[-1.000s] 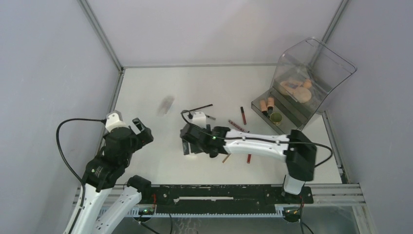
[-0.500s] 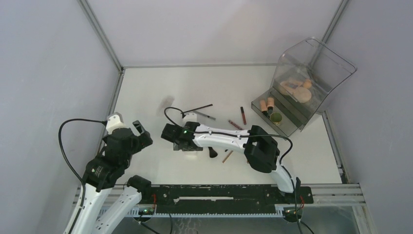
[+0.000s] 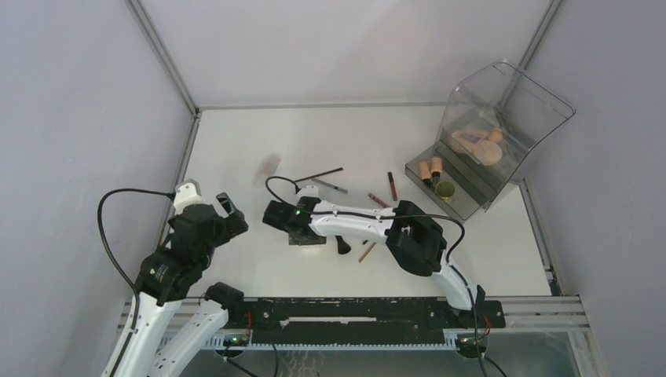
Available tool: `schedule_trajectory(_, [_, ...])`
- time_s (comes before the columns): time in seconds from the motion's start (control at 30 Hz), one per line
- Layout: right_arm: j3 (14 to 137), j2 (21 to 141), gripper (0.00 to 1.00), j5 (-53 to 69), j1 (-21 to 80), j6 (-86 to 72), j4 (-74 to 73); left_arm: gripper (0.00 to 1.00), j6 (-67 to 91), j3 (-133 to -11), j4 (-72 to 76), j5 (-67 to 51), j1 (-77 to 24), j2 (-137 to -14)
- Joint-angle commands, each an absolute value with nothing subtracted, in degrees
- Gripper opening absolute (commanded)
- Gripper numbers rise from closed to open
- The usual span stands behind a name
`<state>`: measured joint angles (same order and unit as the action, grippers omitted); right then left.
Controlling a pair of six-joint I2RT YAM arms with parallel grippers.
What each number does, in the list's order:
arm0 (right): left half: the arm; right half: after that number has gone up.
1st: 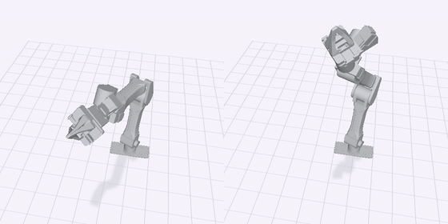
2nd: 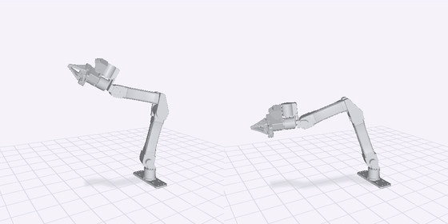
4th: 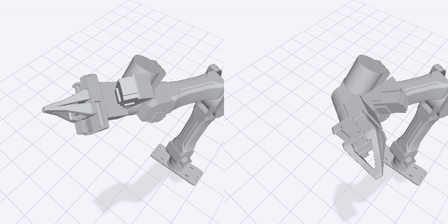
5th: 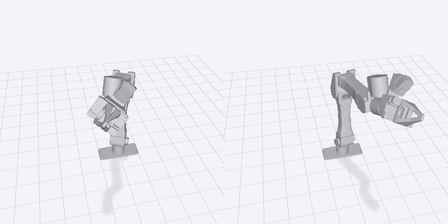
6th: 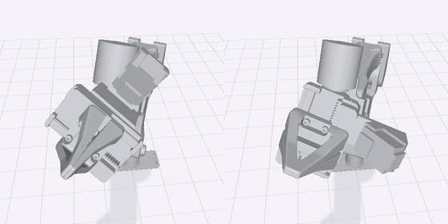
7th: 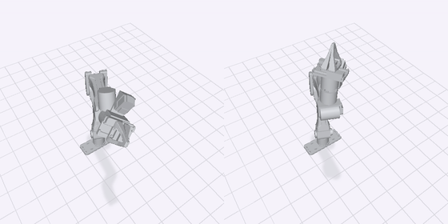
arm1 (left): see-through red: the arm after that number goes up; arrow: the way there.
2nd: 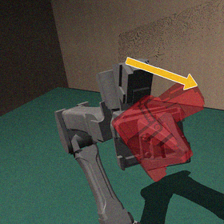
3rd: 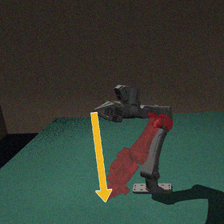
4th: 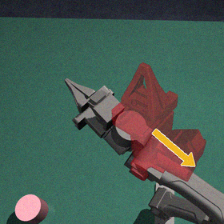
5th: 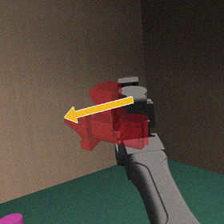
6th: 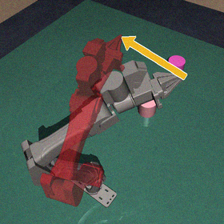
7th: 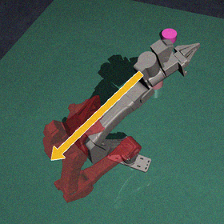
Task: Organize the makeup
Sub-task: Pick up the makeup from the center of the board, then place the makeup in the drawer.
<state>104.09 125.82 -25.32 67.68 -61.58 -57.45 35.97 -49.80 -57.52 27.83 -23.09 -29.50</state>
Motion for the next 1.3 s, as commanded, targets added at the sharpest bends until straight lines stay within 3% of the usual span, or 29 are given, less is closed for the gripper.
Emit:
schedule_trajectory(0.0, [100.18,118.99,0.46,-25.52,65.71,-52.52,-51.55,1.00,34.80,-49.31,-54.86,27.42,-22.76,-30.23])
schedule_trajectory(0.2, [79.28,92.94,0.43,-27.21,63.28,-36.04,-36.43,1.00,34.63,-48.50,-53.98,26.79,-22.74,-30.85])
schedule_trajectory(0.33, [70.23,77.70,0.41,-34.67,59.02,-31.88,-38.24,1.00,34.54,-47.76,-53.09,25.68,-22.76,-31.96])
schedule_trajectory(0.47, [65.47,67.25,0.42,-39.73,48.78,-32.01,-45.90,1.00,34.85,-46.81,-50.78,23.84,-22.76,-32.23])
schedule_trajectory(0.6, [59.08,58.41,0.43,-34.75,33.33,-29.67,-44.40,1.00,34.84,-46.53,-48.94,22.49,-22.76,-33.48])
schedule_trajectory(0.87, [54.81,57.81,0.43,-30.31,15.49,-28.47,-43.60,1.00,34.20,-46.81,-48.34,22.12,-22.74,-34.83])
schedule_trajectory(1.27, [53.97,62.65,0.42,-31.31,11.16,-27.40,-44.94,1.00,33.92,-46.06,-47.31,21.90,-22.72,-35.93])
